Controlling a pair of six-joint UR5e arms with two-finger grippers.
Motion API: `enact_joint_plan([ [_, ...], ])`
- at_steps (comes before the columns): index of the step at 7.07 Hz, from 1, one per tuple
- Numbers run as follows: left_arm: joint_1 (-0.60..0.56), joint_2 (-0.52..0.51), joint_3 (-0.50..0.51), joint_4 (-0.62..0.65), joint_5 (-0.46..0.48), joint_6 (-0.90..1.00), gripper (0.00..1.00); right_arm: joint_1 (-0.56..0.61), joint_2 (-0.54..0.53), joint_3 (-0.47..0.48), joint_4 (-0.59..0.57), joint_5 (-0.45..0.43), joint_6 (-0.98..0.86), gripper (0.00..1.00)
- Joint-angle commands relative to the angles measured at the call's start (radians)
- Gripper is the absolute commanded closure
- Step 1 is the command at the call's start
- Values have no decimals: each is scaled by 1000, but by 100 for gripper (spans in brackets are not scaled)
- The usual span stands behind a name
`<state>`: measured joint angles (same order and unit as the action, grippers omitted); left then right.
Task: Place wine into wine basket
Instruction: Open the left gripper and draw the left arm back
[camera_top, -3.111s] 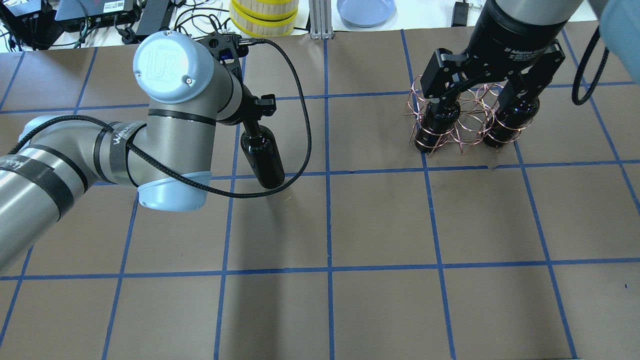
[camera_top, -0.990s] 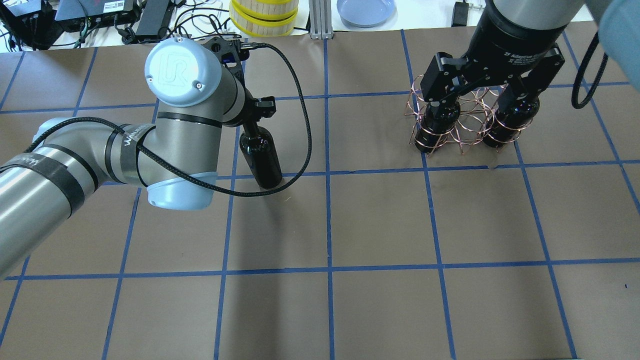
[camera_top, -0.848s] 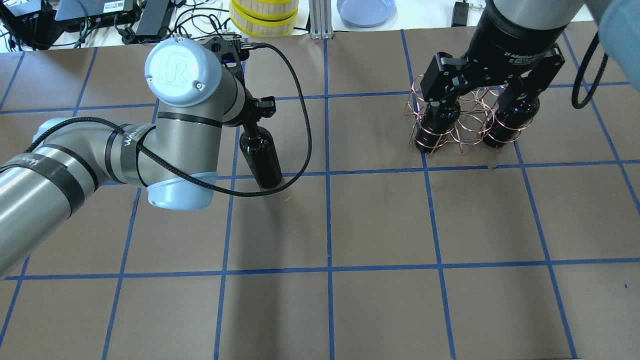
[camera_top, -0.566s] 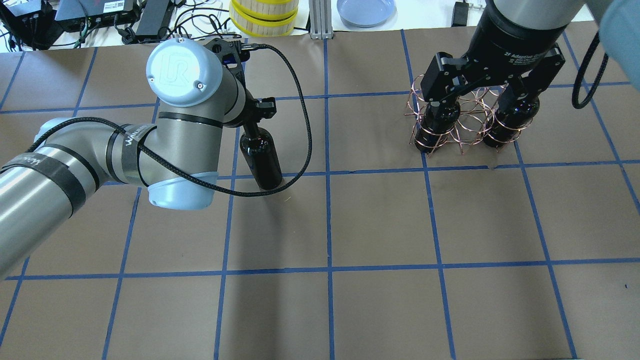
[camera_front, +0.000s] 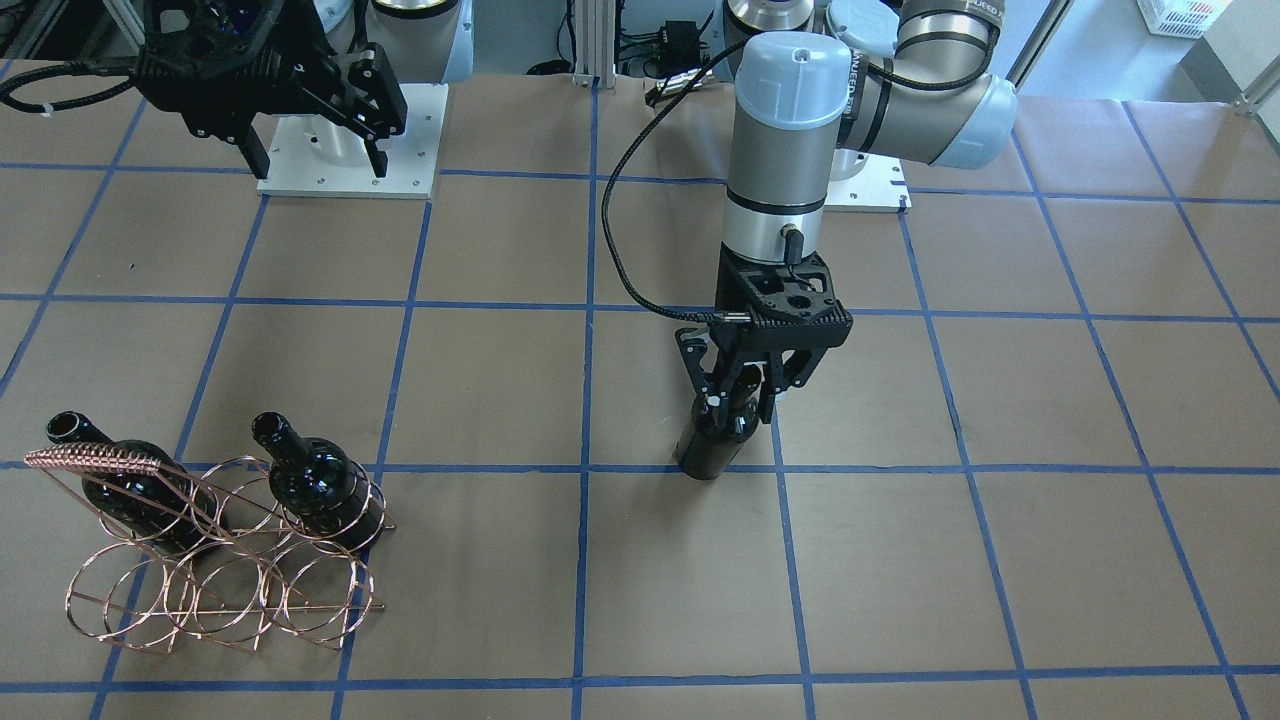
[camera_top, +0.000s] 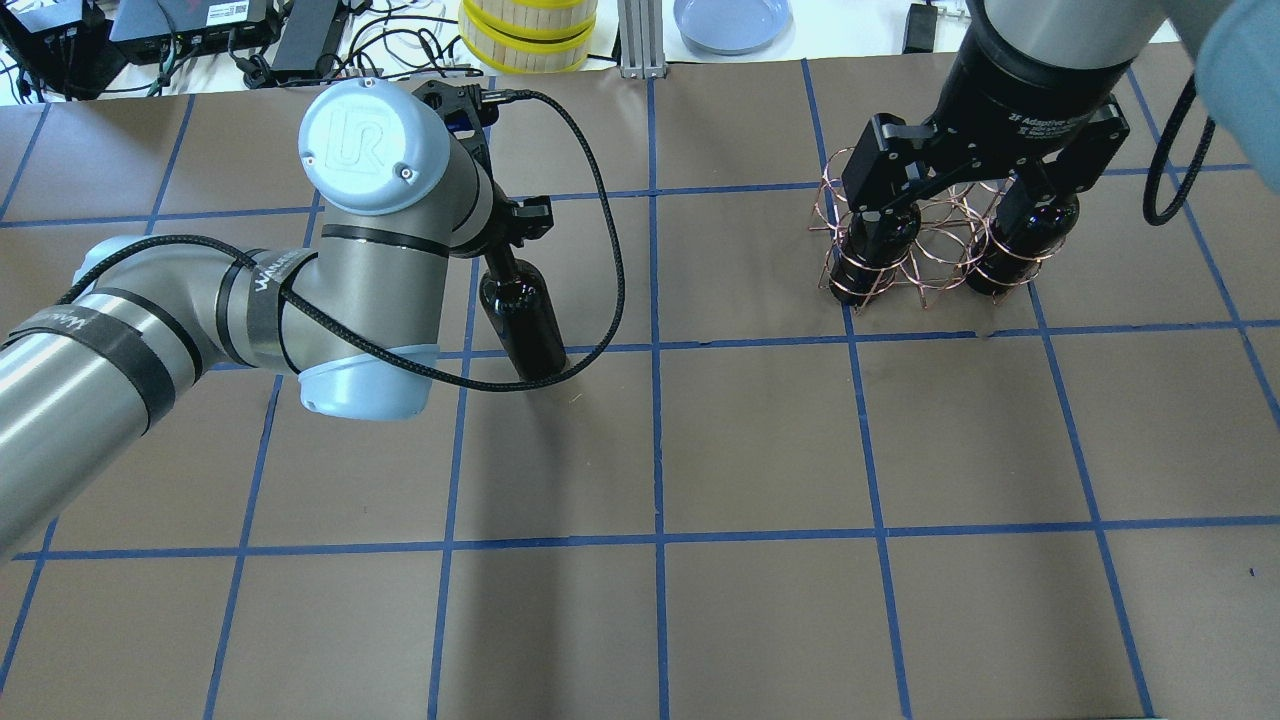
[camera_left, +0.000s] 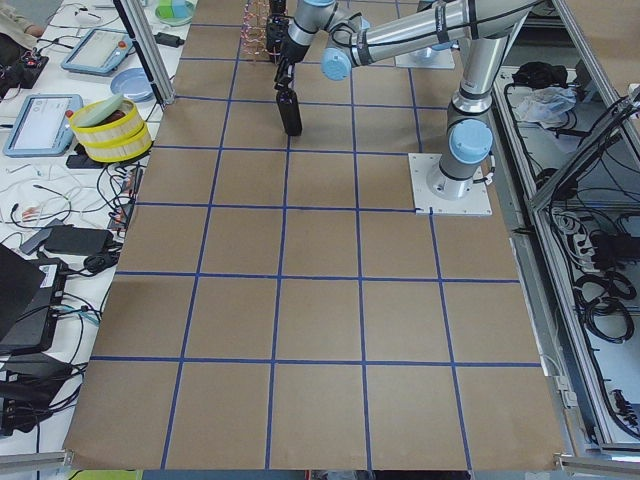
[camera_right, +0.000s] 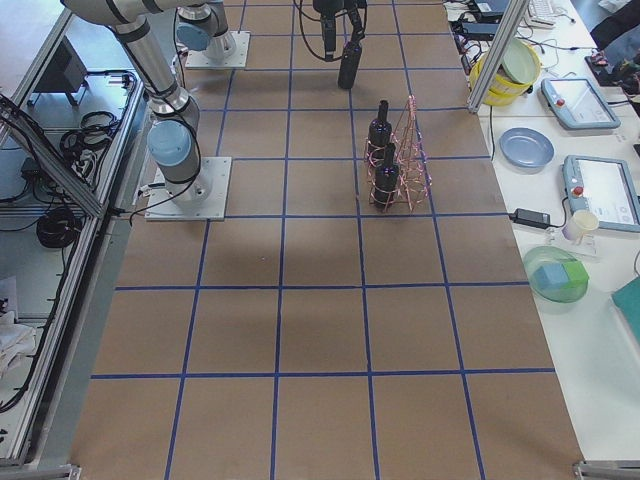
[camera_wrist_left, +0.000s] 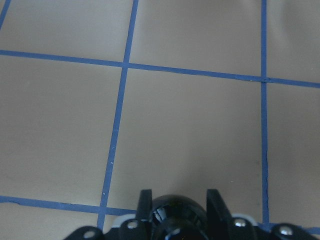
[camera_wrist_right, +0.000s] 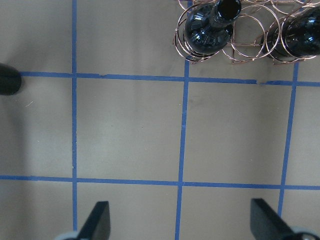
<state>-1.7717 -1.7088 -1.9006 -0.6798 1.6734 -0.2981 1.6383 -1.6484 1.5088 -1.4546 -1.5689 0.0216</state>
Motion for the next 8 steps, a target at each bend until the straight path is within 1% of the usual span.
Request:
enact_joint_plan([
  [1,-2,0,0,-27,9,-4,0,0,-1,2,-1,0,0,0],
  [3,-2,2,12,-27,9,-3,0,0,-1,2,-1,1,1,0],
  [4,8,15,40,-84,6,2,0,0,-1,2,-1,1,1,0],
  [5,17,31,137,-307,-1,11,0,2,-2,4,-3,6,1,0],
  [6,26,28,273,-507,-3,13,0,2,-1,4,-3,3,0,0],
  [7,47,32,370,-668,-14,46,0,2,-1,4,-3,6,0,0],
  [8,90,37,423,-728,-29,142,0,2,-1,4,-19,6,3,0],
])
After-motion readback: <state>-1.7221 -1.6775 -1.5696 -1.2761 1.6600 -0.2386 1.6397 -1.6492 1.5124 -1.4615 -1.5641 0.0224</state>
